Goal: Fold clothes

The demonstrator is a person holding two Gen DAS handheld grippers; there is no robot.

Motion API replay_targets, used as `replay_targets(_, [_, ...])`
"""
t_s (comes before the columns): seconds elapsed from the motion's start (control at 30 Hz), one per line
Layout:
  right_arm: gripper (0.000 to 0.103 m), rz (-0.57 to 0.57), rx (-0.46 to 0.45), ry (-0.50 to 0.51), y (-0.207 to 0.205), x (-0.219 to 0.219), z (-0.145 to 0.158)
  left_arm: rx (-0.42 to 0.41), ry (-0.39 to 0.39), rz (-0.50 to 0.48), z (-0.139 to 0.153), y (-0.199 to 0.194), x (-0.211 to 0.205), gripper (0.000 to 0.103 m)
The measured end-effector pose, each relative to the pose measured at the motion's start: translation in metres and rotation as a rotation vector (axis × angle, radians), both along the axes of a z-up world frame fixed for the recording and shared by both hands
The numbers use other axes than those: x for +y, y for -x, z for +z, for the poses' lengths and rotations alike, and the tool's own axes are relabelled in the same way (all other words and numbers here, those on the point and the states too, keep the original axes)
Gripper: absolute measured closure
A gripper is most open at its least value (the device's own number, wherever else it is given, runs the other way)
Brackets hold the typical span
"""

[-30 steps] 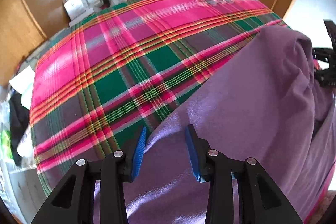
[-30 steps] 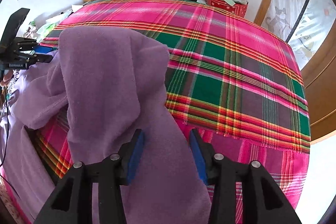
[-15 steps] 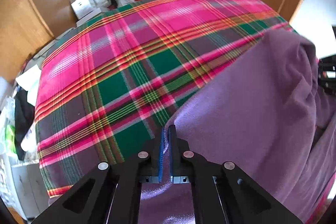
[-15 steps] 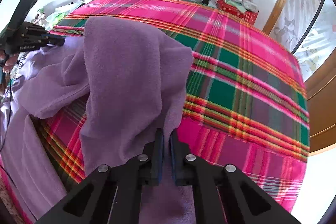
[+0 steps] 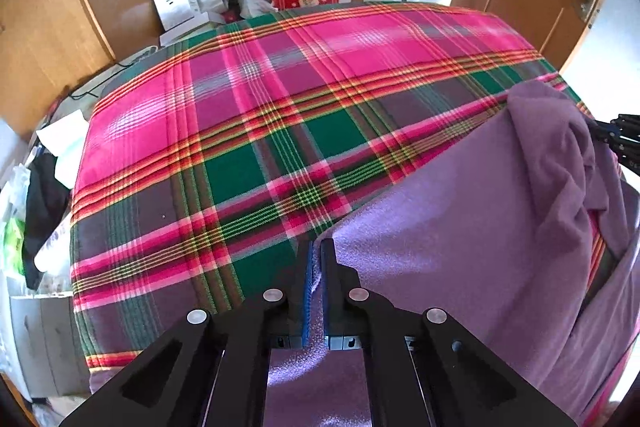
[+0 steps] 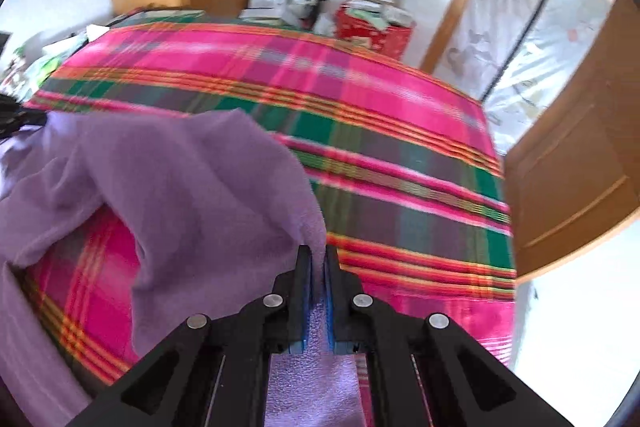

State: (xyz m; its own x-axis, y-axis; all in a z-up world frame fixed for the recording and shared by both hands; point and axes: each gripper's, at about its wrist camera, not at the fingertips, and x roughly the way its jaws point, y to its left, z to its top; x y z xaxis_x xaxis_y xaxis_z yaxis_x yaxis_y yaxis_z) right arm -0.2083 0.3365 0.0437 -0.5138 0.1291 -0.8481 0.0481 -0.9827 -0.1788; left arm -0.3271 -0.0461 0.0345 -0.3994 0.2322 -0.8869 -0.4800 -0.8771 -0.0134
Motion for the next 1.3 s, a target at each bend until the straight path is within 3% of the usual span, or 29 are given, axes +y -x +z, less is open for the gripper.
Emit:
replay_targets(0.2, [0.097, -0.097, 0.039, -0.03, 0.003, 0.02, 0.006, 0.019, -0.002, 0.028, 0.006, 0.002, -0.005, 0.099])
replay_targets(0.43, [0.097, -0.133, 0.053, -0.08, 0.015, 0.03, 0.012, 0.023, -0.003, 0.063, 0.006, 0.012, -0.008, 0.099])
replay_targets(0.6, [0.097, -0.139, 0.046, -0.138, 0.027, 0.03, 0.008, 0.025, -0.005, 0.084, 0.006, 0.02, -0.007, 0.099])
replay_targets(0.83, [0.097, -0.09, 0.073, -0.328, 0.051, 0.008, 0.004, 0.029, 0.002, 0.117, 0.005, 0.028, -0.008, 0.099])
replay_targets(1.3, [0.097, -0.098, 0.058, -0.482, 0.09, -0.011, -0.027, 0.005, 0.011, 0.157, -0.004, 0.036, -0.01, 0.099])
